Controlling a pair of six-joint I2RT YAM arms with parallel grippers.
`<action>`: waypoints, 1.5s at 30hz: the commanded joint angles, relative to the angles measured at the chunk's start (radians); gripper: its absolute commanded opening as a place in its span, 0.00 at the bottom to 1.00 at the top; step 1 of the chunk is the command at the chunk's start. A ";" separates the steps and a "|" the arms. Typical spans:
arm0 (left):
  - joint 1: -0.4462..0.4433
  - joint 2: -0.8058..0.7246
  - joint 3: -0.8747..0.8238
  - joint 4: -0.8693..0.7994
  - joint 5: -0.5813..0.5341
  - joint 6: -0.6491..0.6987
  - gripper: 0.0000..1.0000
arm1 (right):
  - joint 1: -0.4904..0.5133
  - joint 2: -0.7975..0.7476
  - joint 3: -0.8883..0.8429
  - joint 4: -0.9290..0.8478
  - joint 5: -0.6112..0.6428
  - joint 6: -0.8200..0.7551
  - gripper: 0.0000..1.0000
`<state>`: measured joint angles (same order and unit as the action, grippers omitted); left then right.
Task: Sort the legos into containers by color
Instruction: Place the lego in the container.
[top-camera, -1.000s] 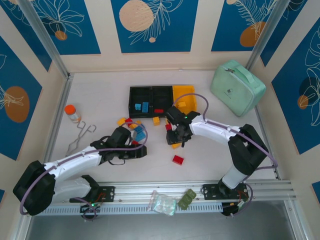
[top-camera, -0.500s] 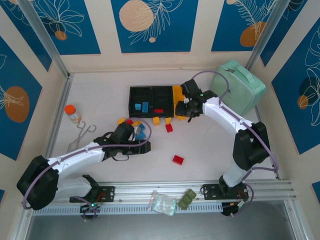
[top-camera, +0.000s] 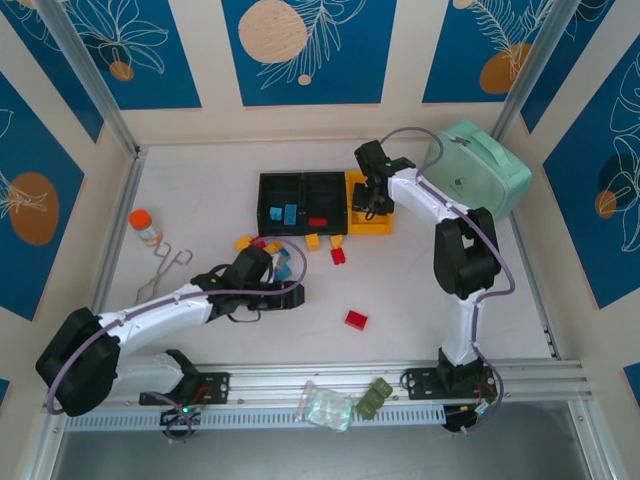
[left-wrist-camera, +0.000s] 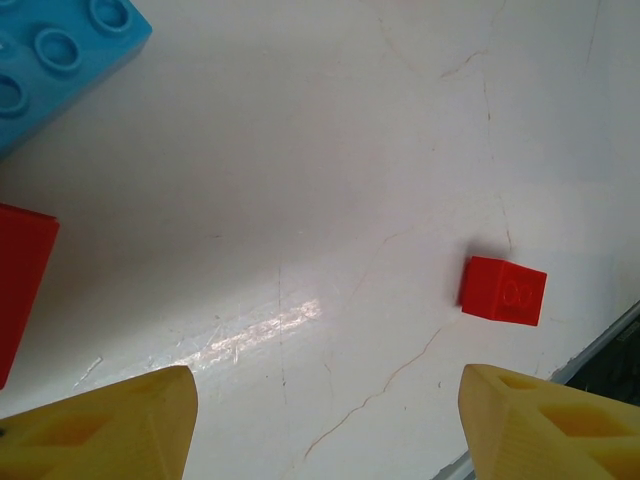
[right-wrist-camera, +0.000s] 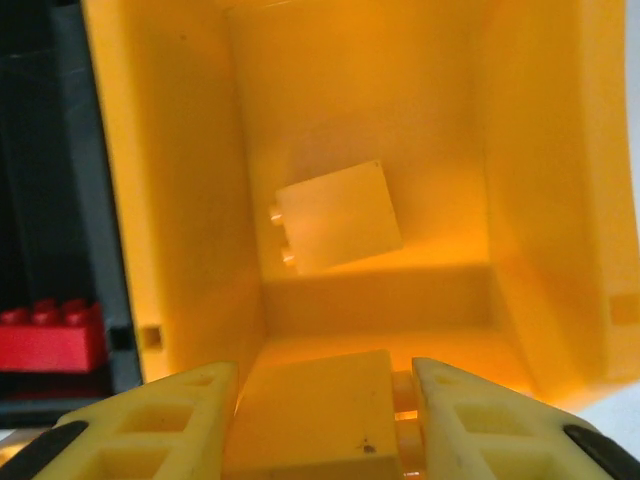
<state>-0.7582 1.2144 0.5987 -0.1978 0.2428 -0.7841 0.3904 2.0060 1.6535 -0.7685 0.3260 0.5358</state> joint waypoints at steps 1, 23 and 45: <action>-0.012 0.010 0.028 0.005 -0.010 0.005 0.69 | -0.004 0.027 0.048 -0.043 0.039 0.020 0.35; -0.016 -0.003 0.044 -0.021 -0.043 0.009 0.70 | 0.022 -0.129 -0.008 -0.044 0.068 0.024 0.56; 0.008 -0.083 0.165 -0.438 -0.392 0.031 0.69 | 0.220 -0.652 -0.625 0.143 -0.141 0.026 0.57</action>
<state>-0.7609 1.1584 0.7227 -0.4969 -0.0307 -0.7761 0.5785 1.4124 1.0756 -0.6640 0.2459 0.5579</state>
